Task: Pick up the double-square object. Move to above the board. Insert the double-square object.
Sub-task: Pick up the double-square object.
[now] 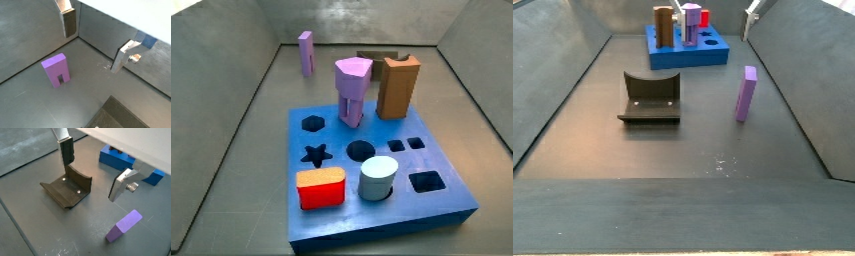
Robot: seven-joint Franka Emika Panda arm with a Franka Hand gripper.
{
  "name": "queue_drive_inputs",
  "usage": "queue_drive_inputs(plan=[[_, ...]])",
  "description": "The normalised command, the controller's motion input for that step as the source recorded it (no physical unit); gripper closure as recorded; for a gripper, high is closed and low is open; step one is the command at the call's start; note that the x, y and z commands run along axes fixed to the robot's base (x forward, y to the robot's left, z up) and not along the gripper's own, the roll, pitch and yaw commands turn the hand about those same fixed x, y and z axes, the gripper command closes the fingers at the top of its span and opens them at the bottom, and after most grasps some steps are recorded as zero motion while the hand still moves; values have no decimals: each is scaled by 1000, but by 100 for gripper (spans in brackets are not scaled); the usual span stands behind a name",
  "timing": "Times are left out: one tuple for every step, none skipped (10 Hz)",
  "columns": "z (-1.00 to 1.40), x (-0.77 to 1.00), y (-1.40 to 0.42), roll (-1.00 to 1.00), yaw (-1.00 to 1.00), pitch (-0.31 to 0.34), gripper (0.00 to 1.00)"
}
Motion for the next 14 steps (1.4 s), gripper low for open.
queue_drive_inputs(plan=[[0,0,17,0,0,0,0],[-91,-420,0,0,-120,-54,0],[-263,-749,0,-91,-277,-97,0],[-320,-866,0,-120,-303,-140,0],[-366,-800,0,-163,-300,-123,0],[-369,-760,0,-169,-291,-114,0],[-446,-649,0,-200,-246,-117,0],[-563,-560,0,-231,-166,-103,0],[-609,-380,0,-243,-109,-69,0],[-626,-60,-31,-189,-60,0,0],[-540,0,-66,-189,-9,0,0],[-451,66,-134,-154,0,0,0],[-289,154,-211,-74,-23,3,0],[-289,89,-220,-29,-23,0,0]])
